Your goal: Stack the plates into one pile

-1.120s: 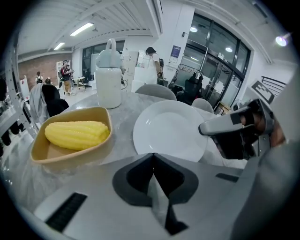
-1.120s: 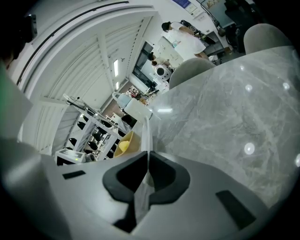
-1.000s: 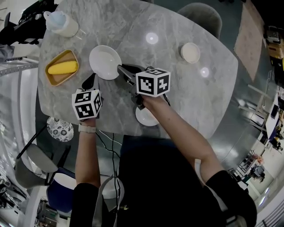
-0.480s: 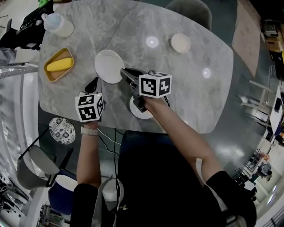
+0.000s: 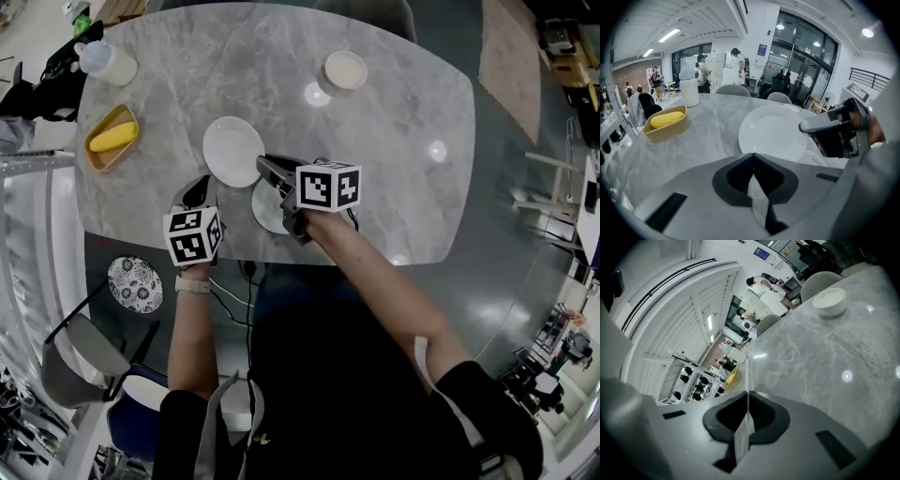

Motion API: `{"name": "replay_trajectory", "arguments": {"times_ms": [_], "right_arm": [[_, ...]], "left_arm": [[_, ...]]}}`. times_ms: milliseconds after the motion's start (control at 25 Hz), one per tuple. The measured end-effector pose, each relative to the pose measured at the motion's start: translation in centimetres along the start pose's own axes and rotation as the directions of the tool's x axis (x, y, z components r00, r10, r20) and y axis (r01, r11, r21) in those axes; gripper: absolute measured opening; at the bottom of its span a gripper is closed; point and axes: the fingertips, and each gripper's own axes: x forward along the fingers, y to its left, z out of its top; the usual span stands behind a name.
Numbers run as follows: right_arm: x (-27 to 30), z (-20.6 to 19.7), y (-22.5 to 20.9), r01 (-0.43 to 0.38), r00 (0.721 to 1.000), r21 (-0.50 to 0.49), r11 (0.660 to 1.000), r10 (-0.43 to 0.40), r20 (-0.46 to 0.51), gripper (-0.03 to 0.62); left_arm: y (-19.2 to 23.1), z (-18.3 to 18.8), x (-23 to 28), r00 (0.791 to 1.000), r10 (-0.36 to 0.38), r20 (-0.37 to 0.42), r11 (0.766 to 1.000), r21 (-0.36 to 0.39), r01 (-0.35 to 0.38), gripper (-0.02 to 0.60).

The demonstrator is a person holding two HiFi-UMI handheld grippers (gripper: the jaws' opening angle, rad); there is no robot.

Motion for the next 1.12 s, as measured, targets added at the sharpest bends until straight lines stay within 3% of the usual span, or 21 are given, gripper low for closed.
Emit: {"name": "replay_trajectory", "arguments": {"times_ms": [720, 1120], "right_arm": [[-9.6, -6.4, -3.4, -0.009, 0.999, 0.134, 0.991, 0.005, 0.032, 0.026], [-12.2, -8.9, -4.5, -0.007, 0.999, 0.193, 0.981, -0.002, 0.044, 0.026]], "left_arm": [[-8.7, -4.7, -2.7, 1.0, -0.019, -0.016, 0.999, 0.04, 0.02, 0.009], [-11.9, -6.9, -3.1, 0.999, -0.035, -0.032, 0.998, 0.055, 0.037, 0.009]]}}
